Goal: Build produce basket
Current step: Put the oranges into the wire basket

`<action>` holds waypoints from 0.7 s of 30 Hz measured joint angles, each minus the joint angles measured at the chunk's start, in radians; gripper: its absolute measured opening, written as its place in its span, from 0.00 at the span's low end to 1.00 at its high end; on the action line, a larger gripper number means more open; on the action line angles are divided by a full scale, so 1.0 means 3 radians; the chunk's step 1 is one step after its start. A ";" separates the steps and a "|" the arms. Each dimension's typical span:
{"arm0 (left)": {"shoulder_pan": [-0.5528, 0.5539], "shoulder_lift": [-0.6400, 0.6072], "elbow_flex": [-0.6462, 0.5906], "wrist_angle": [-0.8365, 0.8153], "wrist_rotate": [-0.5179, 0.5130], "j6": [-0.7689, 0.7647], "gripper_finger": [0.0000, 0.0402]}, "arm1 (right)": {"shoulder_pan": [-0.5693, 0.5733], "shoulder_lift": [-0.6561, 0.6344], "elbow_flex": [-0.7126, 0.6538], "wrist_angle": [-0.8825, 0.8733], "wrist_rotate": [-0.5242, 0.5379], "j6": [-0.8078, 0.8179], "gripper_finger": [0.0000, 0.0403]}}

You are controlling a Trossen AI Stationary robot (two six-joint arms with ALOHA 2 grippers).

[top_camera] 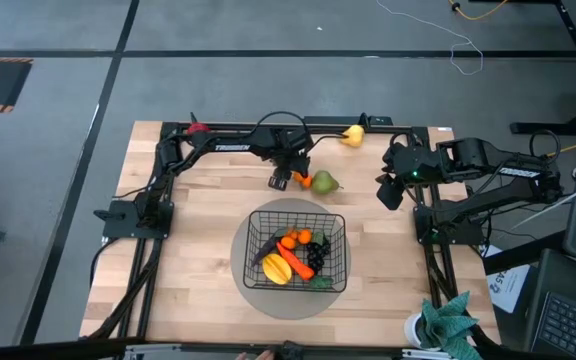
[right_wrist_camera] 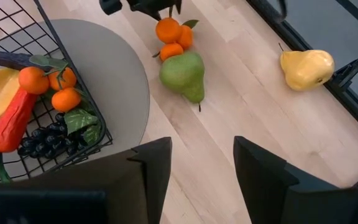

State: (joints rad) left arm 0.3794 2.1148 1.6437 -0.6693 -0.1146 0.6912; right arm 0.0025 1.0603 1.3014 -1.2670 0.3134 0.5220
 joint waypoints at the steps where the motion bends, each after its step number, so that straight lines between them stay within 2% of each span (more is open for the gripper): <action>1: 0.0000 0.0009 0.0006 0.0043 0.0000 0.0000 0.41 | 0.0000 0.0000 0.0000 0.0000 0.0000 0.0000 0.40; 7: 0.0000 0.0023 0.0003 0.0025 -0.0001 -0.0018 0.40 | 0.0000 0.0000 0.0000 0.0000 0.0001 0.0003 0.40; 10: -0.0001 0.0023 0.0003 0.0017 -0.0091 -0.0020 0.37 | 0.0000 0.0000 0.0001 0.0000 0.0000 0.0003 0.40; 14: 0.0000 0.0023 0.0003 0.0014 -0.0255 -0.0021 0.26 | 0.0000 0.0000 0.0001 0.0001 0.0000 0.0003 0.40; 19: 0.0000 0.0023 0.0003 0.0017 -0.0457 -0.0136 0.05 | 0.0000 0.0000 0.0001 0.0000 0.0001 0.0003 0.40; 21: 0.0000 0.0023 0.0003 0.0018 -0.0474 -0.0237 0.02 | 0.0000 0.0000 0.0001 0.0000 0.0001 0.0004 0.40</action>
State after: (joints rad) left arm 0.3794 2.1216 1.6447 -0.6640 -0.2568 0.6203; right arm 0.0025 1.0603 1.3018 -1.2671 0.3138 0.5232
